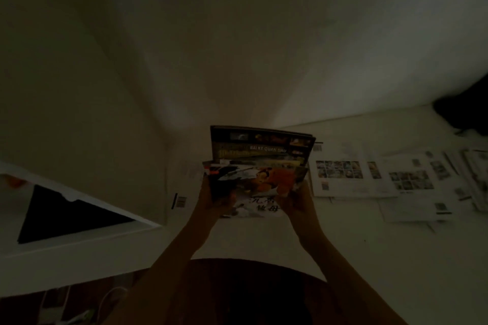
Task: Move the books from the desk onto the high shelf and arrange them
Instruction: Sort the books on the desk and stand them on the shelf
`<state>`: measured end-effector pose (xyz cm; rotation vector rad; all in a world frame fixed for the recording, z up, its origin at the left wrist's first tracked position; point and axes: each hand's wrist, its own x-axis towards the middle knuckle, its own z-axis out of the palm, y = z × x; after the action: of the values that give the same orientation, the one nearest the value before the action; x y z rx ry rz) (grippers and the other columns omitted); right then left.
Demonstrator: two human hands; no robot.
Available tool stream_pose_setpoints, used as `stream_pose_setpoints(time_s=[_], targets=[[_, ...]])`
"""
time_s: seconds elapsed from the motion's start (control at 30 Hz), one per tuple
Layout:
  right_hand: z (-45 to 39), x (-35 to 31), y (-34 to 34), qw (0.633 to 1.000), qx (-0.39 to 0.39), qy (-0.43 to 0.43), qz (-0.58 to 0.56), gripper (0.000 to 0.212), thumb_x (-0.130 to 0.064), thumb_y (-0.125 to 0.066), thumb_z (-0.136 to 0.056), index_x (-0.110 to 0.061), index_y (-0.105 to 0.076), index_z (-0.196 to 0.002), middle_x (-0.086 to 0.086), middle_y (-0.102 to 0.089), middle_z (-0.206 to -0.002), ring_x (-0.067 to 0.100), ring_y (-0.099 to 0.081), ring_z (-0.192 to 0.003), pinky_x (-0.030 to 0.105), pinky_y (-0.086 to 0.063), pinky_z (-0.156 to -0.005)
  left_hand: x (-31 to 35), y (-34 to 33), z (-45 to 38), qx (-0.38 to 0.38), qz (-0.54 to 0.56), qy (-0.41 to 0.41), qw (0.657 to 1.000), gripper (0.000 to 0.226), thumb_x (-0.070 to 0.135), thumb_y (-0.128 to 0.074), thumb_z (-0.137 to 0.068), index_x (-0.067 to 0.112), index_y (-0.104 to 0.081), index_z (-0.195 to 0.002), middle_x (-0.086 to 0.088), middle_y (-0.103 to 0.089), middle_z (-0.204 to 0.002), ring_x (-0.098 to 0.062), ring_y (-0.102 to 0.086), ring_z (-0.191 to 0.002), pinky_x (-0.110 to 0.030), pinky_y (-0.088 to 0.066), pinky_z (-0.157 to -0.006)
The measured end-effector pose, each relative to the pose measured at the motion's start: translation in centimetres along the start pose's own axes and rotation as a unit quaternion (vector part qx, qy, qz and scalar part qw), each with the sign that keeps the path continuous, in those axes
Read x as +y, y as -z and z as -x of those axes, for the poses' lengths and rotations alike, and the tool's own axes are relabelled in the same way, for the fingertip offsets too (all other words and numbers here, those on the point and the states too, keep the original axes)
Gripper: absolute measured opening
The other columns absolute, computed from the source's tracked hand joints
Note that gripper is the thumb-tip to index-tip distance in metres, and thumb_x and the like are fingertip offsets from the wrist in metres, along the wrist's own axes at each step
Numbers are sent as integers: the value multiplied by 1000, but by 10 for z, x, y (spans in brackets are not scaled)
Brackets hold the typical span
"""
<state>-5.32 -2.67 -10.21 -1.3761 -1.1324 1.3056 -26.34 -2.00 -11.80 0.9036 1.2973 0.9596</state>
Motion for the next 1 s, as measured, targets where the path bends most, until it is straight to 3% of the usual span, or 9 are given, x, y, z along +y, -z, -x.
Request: stream_pose_setpoints(time_s=[0.1,0.2,0.3,0.4,0.5,0.57,0.7,0.83,1.0], targets=[[10,13,-8,999,25,-34,-13,31,-5,-46,-97,-16,-43,-125,5,-58,-119,10,-61,-102,23,-51,-79,-9,-4,4,16,-11,16,1000,70,-5,-51,-91,16,-18,-148,-10,-41,-143,-20,-55,-118,-32,-56,-84],[11,8,-10,998,40,-47,-8,34,-1,-44,-97,-12,-40,-128,3,-56,-120,15,-58,-106,20,-51,-80,-1,-11,9,7,-48,-2,999,69,4,-49,-94,19,-11,-150,-1,-36,-146,-3,-52,-115,-16,-51,-81],[13,-3,-2,998,21,-52,-1,38,-1,-45,-96,-20,-41,-129,-5,-54,-121,16,-55,-114,22,-48,-86,9,-16,17,6,-76,-38,996,66,-2,-47,-94,11,-11,-148,-6,-36,-142,-6,-52,-114,-8,-48,-74],[23,-31,8,999,-1,-34,-11,41,-1,-46,-96,-34,-41,-120,-14,-55,-115,0,-56,-104,14,-50,-80,29,-24,33,15,-93,-88,992,68,-12,-43,-92,8,-5,-144,-13,-39,-134,6,-58,-95,-11,-50,-72],[36,-69,21,1000,-20,7,-8,42,-2,-45,-96,-35,-42,-123,-11,-53,-120,-1,-55,-104,15,-51,-80,61,-38,60,24,-82,-137,987,69,-13,-42,-91,11,-4,-143,-12,-48,-122,7,-62,-83,-11,-50,-66],[46,-100,30,999,-32,35,1,51,-3,-46,-97,-22,-31,-142,1,-43,-140,17,-48,-124,34,-48,-97,90,-48,84,33,-64,-182,981,67,-9,-45,-91,12,-7,-142,0,-53,-111,12,-62,-79,-10,-50,-64],[75,-175,45,989,-51,138,5,58,-2,-47,-95,-20,-26,-146,6,-39,-146,26,-43,-130,50,-41,-104,159,-62,153,68,-85,-302,947,76,28,-65,-79,24,-14,-135,8,-63,-96,3,-63,-75,-14,-50,-66],[113,-255,51,962,-108,247,-29,49,0,-49,-94,-25,-41,-135,2,-55,-131,21,-55,-118,50,-46,-98,222,-66,230,117,-91,-392,908,67,9,-62,-87,36,-24,-135,-4,-63,-108,-9,-66,-89,-28,-55,-77],[158,-336,38,922,-179,338,-65,45,-4,-49,-94,-28,-43,-132,-6,-59,-124,12,-61,-109,40,-53,-90,288,-64,315,190,-87,-469,858,66,19,-65,-73,45,-34,-125,3,-69,-105,-11,-66,-98,-28,-56,-76]])
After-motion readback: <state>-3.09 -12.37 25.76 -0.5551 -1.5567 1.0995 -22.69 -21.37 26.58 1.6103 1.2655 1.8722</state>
